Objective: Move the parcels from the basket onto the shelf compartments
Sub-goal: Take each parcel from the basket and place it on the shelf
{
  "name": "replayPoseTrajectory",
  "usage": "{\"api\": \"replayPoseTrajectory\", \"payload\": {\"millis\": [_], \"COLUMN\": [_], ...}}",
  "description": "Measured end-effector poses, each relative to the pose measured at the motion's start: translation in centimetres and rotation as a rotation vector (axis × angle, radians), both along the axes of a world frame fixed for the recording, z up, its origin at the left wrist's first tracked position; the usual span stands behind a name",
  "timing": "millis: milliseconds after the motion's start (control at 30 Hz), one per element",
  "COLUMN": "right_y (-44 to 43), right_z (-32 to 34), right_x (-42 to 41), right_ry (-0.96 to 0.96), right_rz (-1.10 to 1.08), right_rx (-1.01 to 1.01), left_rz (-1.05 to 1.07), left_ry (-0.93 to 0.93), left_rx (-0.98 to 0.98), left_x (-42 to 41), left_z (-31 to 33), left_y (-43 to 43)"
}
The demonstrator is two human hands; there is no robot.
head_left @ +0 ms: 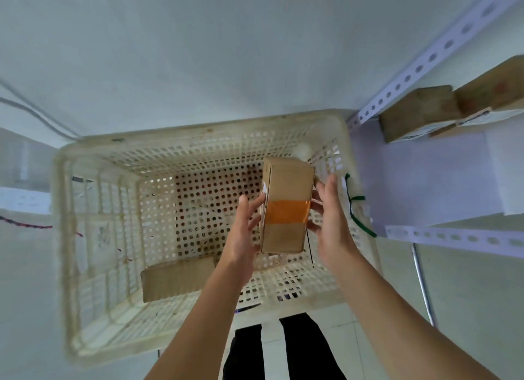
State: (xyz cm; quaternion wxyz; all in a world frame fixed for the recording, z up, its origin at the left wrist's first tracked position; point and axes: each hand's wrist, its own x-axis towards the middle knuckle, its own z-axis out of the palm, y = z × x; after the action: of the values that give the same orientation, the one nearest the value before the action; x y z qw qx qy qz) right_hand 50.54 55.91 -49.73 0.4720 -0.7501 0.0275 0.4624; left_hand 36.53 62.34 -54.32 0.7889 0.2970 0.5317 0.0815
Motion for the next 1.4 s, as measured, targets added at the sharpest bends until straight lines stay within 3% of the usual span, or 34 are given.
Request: {"api": "replayPoseTrajectory", "payload": {"millis": [167,467,867,1400], "right_y": [-1.1,-2.1,-8.0,-12.2], "right_z": [6.2,18.4,31.5,42.7], "right_x": [-1.3,-1.3,-0.9,-4.7], "right_ry": [-0.043,-0.098,-0.017,0.079], "right_rz": [0.064,0.044,0.300,0.317], "right_rx": [0.116,0.323,0.555,0.865], "left_rz": [-0.133,-0.162,-0.122,-0.170], "left_ry": [-0.074,-0.141,-0.191,-0.134], "left_rx": [0.109,0.278,0.803,0.895], "left_x": [-2.2,-4.4,-7.1,-9.6], "left_z": [6.4,18.7,31.6,44.2], "left_y": [0.1,0.7,-4.8,-6.3]}}
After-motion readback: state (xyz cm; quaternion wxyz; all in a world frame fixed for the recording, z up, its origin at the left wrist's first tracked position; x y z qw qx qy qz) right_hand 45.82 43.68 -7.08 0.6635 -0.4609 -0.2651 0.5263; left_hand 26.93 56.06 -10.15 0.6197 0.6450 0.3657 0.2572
